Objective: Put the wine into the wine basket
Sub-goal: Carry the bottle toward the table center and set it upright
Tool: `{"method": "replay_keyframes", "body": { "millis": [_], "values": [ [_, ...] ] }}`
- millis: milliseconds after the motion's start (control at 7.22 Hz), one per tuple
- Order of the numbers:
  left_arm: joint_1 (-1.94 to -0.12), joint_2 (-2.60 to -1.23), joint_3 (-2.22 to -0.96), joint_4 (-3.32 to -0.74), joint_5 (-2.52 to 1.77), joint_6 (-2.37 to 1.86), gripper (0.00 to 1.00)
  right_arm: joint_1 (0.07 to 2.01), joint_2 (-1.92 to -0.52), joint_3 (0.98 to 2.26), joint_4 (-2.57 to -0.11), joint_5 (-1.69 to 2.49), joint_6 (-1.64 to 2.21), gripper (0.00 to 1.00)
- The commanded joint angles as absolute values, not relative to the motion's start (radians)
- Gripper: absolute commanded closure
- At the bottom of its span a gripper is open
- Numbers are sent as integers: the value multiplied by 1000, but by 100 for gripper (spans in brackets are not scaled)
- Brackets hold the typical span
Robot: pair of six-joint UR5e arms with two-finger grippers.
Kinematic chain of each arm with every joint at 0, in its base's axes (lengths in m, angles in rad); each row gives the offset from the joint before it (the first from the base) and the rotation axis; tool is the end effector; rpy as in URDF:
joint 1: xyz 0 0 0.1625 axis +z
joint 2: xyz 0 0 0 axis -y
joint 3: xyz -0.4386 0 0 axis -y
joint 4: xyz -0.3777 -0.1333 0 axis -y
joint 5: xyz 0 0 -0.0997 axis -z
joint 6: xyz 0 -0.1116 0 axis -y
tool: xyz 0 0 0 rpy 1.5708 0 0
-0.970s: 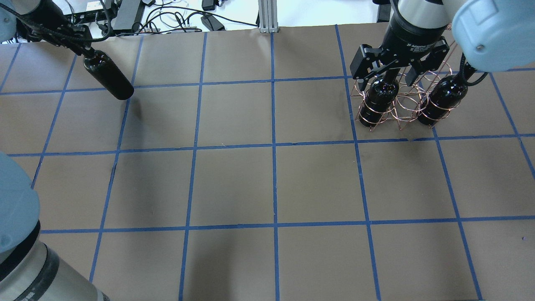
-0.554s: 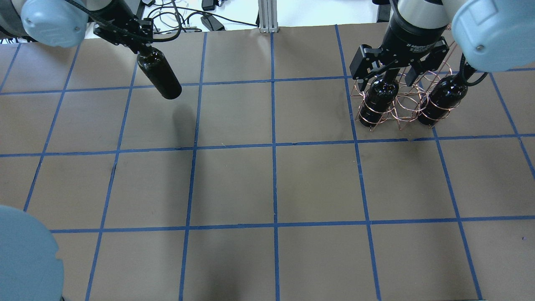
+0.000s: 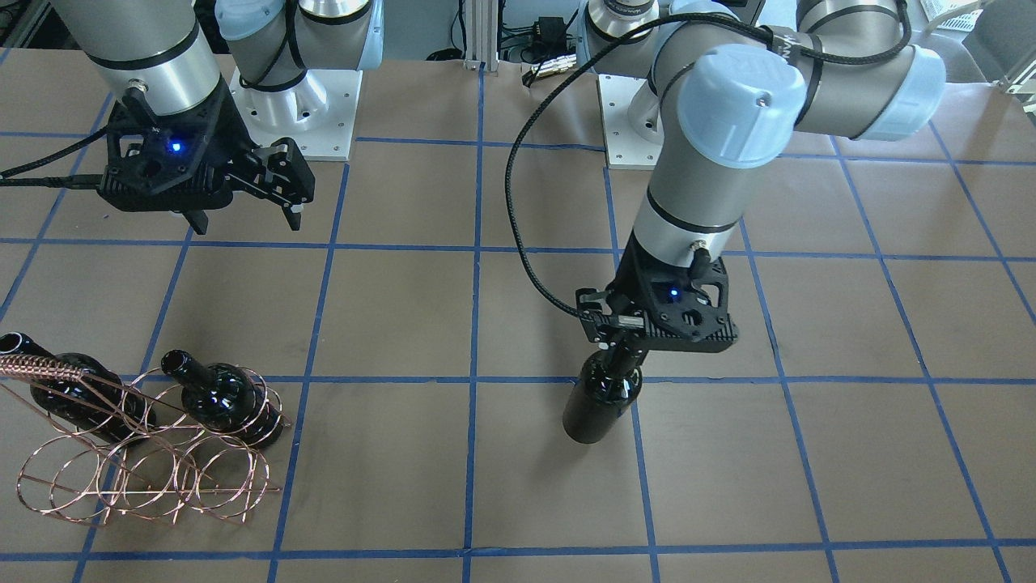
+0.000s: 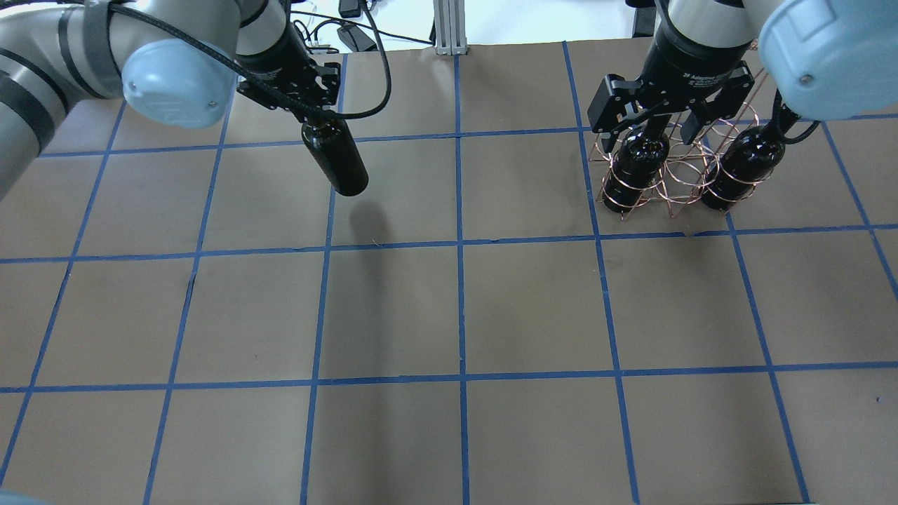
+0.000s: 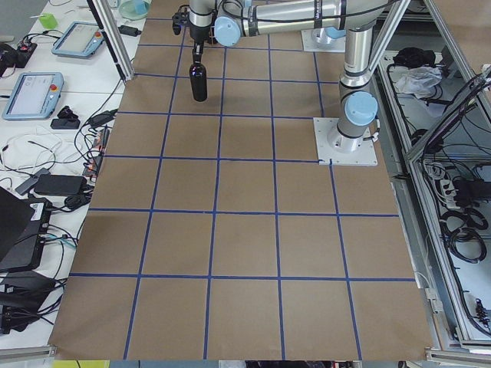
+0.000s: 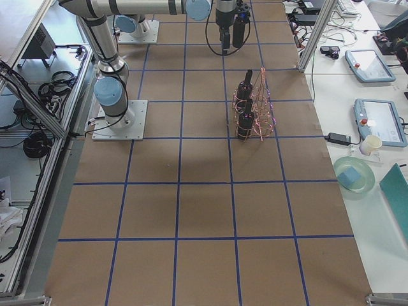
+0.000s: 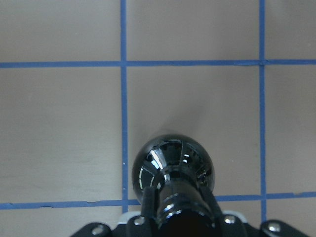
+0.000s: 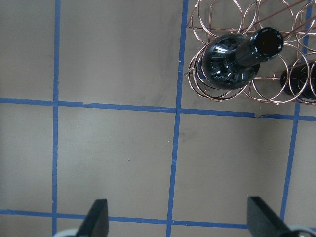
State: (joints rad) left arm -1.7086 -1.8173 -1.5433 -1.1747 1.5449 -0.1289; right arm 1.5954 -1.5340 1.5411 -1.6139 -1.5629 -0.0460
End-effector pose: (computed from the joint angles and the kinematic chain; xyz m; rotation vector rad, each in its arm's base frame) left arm -0.2164 -0.5692 0.4135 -0.0173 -3.0810 0.2658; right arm 0.1464 -0.4940 0.4902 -0.1108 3.1316 -0.0566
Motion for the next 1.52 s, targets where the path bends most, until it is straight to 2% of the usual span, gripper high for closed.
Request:
{"method": "replay_keyframes", "body": {
  "millis": [0, 1247, 1386],
  "values": [
    [-1794, -1790, -1613, -1167, 1545, -210, 100, 1595, -1534, 1542, -1614, -1563, -46, 0],
    [-1878, -1808, -1646, -1137, 1536, -255, 100, 1597, -1540, 1560, -1615, -1566, -46, 0],
    [-1878, -1809, -1646, -1140, 1532, -239, 43, 1597, -1540, 1560, -1615, -1566, -46, 0]
  ]
}}
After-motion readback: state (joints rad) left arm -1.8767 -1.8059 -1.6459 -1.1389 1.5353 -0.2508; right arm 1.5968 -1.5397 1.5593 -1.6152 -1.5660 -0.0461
